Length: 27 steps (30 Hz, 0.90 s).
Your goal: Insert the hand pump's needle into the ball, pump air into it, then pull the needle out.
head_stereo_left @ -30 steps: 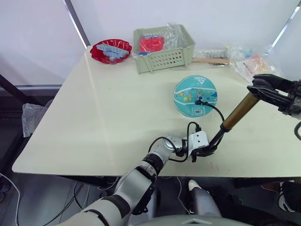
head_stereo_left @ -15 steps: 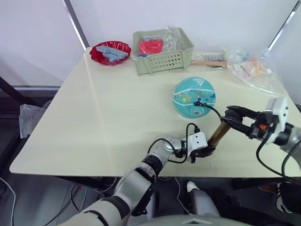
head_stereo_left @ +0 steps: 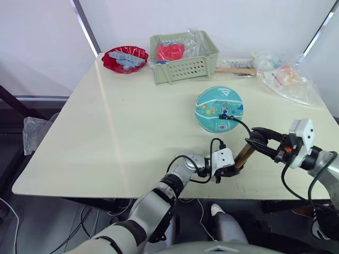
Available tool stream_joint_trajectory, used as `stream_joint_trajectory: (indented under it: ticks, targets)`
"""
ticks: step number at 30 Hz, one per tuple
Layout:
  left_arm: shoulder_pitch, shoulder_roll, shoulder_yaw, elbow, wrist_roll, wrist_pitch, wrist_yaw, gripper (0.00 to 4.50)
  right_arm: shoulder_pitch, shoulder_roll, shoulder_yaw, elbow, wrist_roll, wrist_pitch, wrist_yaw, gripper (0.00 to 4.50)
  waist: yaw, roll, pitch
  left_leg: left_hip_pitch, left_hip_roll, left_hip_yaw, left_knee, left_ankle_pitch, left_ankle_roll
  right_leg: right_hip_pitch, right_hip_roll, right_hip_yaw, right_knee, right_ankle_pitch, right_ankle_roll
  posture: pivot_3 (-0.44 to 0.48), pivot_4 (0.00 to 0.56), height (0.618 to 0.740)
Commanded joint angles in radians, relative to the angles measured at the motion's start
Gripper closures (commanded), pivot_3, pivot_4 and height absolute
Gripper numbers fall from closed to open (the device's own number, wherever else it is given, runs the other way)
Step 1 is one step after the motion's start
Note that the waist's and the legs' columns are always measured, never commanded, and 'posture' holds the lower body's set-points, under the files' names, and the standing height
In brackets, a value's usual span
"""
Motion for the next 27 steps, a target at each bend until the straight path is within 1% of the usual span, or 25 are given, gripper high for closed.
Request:
stream_joint_trajectory:
  ticks: [1, 5, 10, 14, 16, 21, 27]
  targets:
    - [0.048, 0.043, -0.037, 0.104, 0.067, 0.069, 0.005, 3.31, -0.045, -0.047, -0.126, -0.028, 0.091, 0.061, -0.009, 2.82, 0.001, 0.003, 0.002, 0.000, 0.000, 0.000, 0.000, 0.000, 0.000, 0.000, 0.000, 0.000, 0.000, 0.000, 0.000, 0.000, 0.150, 0.737]
    - [0.047, 0.044, -0.037, 0.104, 0.068, 0.069, 0.004, 3.31, -0.102, -0.113, -0.222, -0.045, 0.187, 0.126, 0.004, 2.82, 0.001, 0.005, 0.004, -0.001, -0.001, 0.000, 0.000, 0.000, 0.000, -0.001, 0.000, 0.000, 0.000, 0.000, 0.001, 0.000, 0.150, 0.737]
    - [0.047, 0.044, -0.037, 0.105, 0.069, 0.069, 0.003, 3.31, -0.129, -0.152, -0.271, -0.047, 0.237, 0.176, 0.002, 2.82, 0.002, 0.006, 0.006, -0.001, -0.001, 0.000, 0.000, 0.000, 0.000, 0.000, 0.000, 0.000, 0.000, 0.001, 0.001, 0.000, 0.150, 0.737]
    - [0.047, 0.047, -0.038, 0.103, 0.069, 0.067, -0.001, 3.31, -0.211, -0.258, -0.367, -0.016, 0.316, 0.257, 0.004, 2.82, 0.001, 0.008, 0.007, -0.001, -0.001, 0.002, 0.000, 0.000, 0.000, -0.001, -0.001, 0.001, 0.000, 0.001, 0.001, 0.000, 0.150, 0.737]
    - [0.047, 0.048, -0.038, 0.104, 0.069, 0.067, -0.002, 3.31, -0.244, -0.291, -0.391, -0.002, 0.351, 0.290, -0.003, 2.82, 0.001, 0.009, 0.008, -0.001, -0.001, 0.001, 0.001, 0.000, 0.000, -0.001, -0.001, 0.001, 0.000, 0.001, 0.001, 0.000, 0.150, 0.737]
    - [0.046, 0.050, -0.039, 0.105, 0.071, 0.067, -0.002, 3.31, -0.304, -0.319, -0.412, 0.020, 0.397, 0.343, -0.021, 2.82, 0.002, 0.007, 0.009, -0.002, -0.001, 0.001, 0.000, 0.000, 0.000, -0.001, -0.001, 0.000, 0.000, 0.001, 0.001, 0.000, 0.150, 0.737]
    - [0.047, 0.050, -0.040, 0.106, 0.072, 0.066, -0.001, 3.31, -0.277, -0.313, -0.371, -0.002, 0.376, 0.359, 0.004, 2.82, 0.001, 0.008, 0.009, -0.002, -0.001, 0.001, 0.001, 0.000, 0.000, -0.001, -0.001, 0.001, 0.000, 0.001, 0.001, 0.000, 0.150, 0.737]
